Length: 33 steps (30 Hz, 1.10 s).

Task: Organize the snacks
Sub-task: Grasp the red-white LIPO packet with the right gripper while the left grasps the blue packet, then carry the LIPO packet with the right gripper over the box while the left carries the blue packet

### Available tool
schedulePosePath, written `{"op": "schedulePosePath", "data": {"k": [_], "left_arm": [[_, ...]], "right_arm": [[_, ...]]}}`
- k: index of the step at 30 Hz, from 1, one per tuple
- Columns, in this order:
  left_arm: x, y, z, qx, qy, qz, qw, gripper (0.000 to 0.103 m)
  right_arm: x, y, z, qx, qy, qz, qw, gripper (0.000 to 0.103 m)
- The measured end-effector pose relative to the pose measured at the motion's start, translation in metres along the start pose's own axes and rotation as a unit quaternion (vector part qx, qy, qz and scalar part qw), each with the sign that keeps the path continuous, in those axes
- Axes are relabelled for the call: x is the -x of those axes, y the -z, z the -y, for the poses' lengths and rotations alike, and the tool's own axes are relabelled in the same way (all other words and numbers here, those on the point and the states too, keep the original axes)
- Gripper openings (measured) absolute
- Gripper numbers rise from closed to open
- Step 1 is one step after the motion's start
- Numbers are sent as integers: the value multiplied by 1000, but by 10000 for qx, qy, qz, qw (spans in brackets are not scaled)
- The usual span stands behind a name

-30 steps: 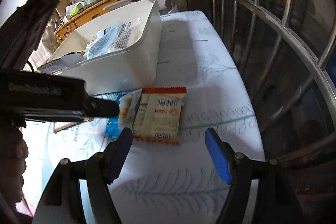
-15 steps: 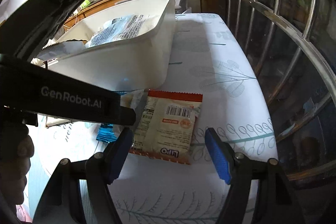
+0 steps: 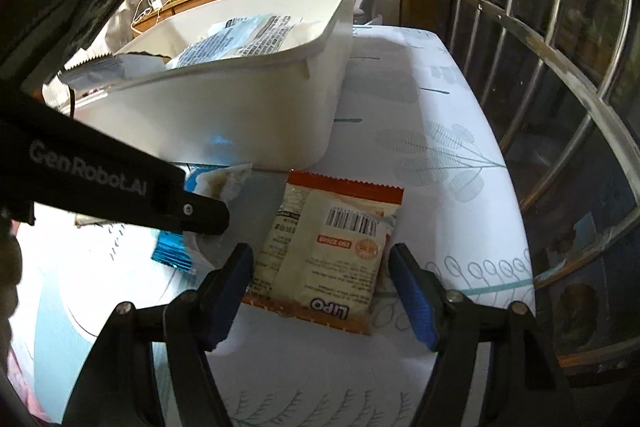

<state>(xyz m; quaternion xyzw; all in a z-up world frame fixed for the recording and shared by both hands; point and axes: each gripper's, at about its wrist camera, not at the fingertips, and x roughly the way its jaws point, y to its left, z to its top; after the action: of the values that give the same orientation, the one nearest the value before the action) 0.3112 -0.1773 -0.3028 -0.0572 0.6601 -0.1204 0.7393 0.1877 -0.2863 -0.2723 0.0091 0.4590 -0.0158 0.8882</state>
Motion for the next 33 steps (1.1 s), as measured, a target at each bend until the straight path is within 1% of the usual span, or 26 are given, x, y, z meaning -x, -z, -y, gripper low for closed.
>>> {"op": "schedulePosePath", "data": {"k": [1, 2, 5, 7, 10, 15, 20, 25, 30, 33], "left_arm": [[1, 1, 1, 3, -4, -5, 10000, 30], [1, 2, 1, 8, -6, -11, 10000, 30], [4, 4, 3, 25, 20, -13, 10000, 30], [9, 10, 0, 28, 39, -3, 10000, 30], [14, 13, 0, 45, 39, -47, 10000, 30], [30, 16, -7, 78, 62, 36, 9999, 30], [55, 25, -21, 150, 43, 129, 9998, 30], [78, 34, -42, 283, -45, 248, 9993, 30], [107, 44, -79, 620, -191, 429, 9970, 30], [121, 43, -99, 715, -350, 442, 9958, 30]], "right_arm": [[0, 0, 0, 50, 91, 2, 9999, 60], [0, -1, 0, 83, 137, -6, 9999, 56], [1, -2, 4, 25, 102, -41, 9999, 50], [2, -3, 6, 35, 72, -68, 9999, 48], [4, -3, 7, 44, 66, -168, 9998, 48], [11, -2, 13, -111, 74, -305, 9994, 47], [27, -6, 21, -304, 67, -282, 9991, 47], [46, -15, 18, -166, 217, -103, 9996, 47], [69, -33, 16, -122, 310, 161, 9993, 47], [81, -48, 15, -142, 316, 340, 9988, 47]]}}
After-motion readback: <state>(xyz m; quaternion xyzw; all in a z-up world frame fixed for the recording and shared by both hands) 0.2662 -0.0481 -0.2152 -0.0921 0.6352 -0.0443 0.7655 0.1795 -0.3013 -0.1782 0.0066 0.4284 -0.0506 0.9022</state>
